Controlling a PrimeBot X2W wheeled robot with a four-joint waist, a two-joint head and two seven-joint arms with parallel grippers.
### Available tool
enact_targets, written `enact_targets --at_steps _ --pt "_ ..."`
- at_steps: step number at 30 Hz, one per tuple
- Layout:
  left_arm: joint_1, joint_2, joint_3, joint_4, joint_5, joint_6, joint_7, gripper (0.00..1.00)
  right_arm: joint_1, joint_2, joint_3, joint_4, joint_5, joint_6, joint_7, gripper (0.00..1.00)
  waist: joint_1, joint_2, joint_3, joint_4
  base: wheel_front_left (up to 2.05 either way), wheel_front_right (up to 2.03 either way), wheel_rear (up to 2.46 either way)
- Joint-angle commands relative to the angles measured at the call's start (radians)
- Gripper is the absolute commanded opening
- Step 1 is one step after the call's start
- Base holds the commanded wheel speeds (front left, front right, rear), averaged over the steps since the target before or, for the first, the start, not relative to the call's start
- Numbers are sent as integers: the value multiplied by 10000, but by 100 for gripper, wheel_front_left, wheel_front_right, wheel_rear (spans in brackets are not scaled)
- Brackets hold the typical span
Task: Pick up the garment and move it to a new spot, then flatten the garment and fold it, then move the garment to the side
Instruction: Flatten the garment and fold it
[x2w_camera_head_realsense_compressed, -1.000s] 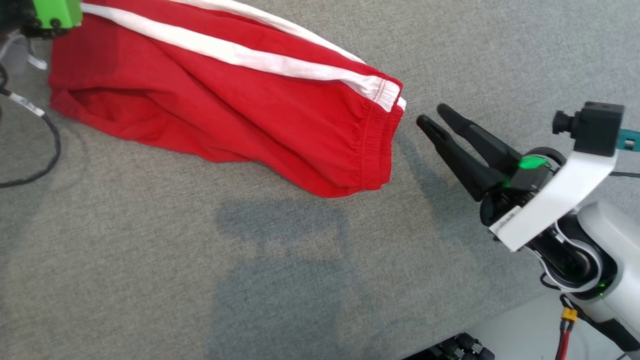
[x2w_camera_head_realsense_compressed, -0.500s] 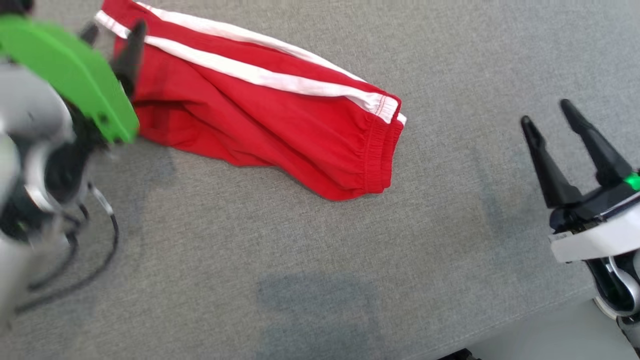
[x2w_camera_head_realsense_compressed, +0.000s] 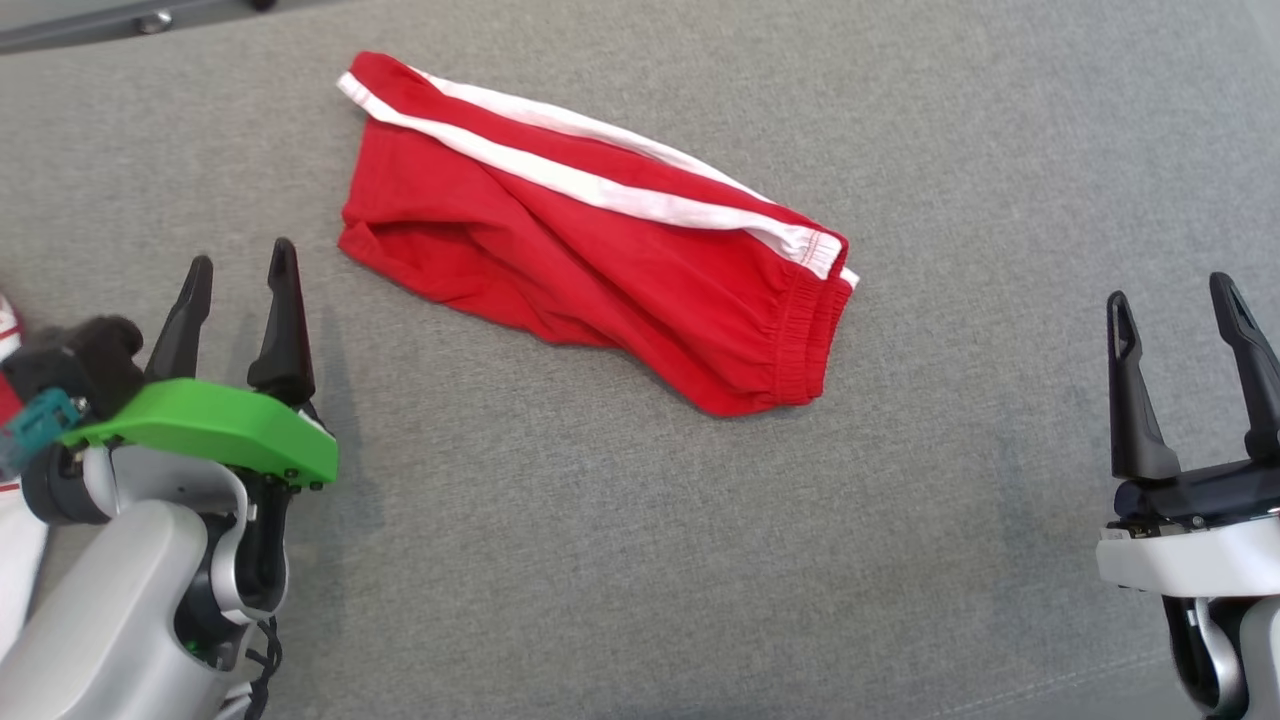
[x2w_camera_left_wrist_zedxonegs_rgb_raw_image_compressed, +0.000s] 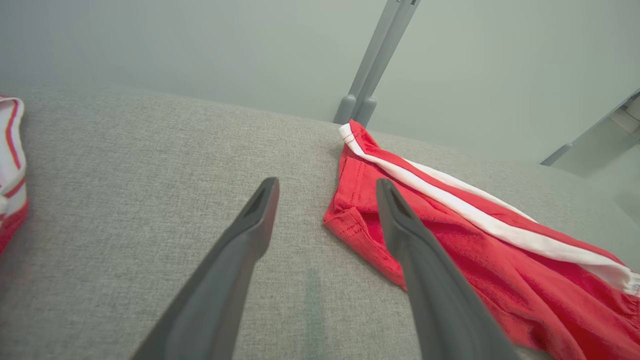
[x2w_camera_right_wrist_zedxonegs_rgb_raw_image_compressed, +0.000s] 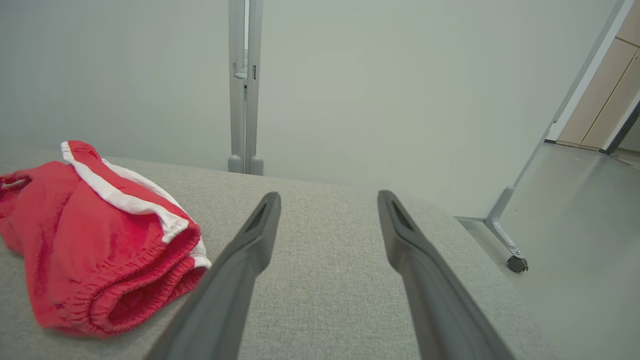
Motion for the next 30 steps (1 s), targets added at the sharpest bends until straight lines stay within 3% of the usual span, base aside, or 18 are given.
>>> enact_targets --at_steps 1,5,9,14,18,22,27,30 --pt "164 -137 13 319 105 -131 -225 100 205 198 -122 -29 -166 -12 -44 100 1 120 -470 383 0 0 0" --pt "19 -576 -160 1389 156 -812 -619 100 485 649 -428 63 -436 -12 -40 100 1 120 -765 509 0 0 0" --pt "-322 -996 -160 2135 -168 -1185 -559 100 635 867 -593 316 -511 -12 -41 100 1 120 -824 499 0 0 0" --pt "-805 -1831 -211 3192 -1238 -1605 574 100 729 1085 -522 597 -456 -12 -42 100 1 120 -814 323 0 0 0" --pt "-1247 -2215 -223 3737 -2135 -1627 2097 100 694 1154 -448 584 -449 -12 -42 100 1 120 -739 76 0 0 0" --pt "-1726 -2108 -380 4066 -2202 -1267 2953 100 609 1195 -432 529 -429 -12 -43 100 1 120 -641 -132 0 0 0" --pt "-2176 -2190 -288 4599 -2461 -770 3572 100 543 1247 -338 523 -377 -12 -43 100 1 120 -548 -360 0 0 0" --pt "-2306 -2381 -53 4784 -2718 -767 3626 100 467 1291 -365 438 -341 -12 -43 100 1 120 -465 -480 0 0 0"
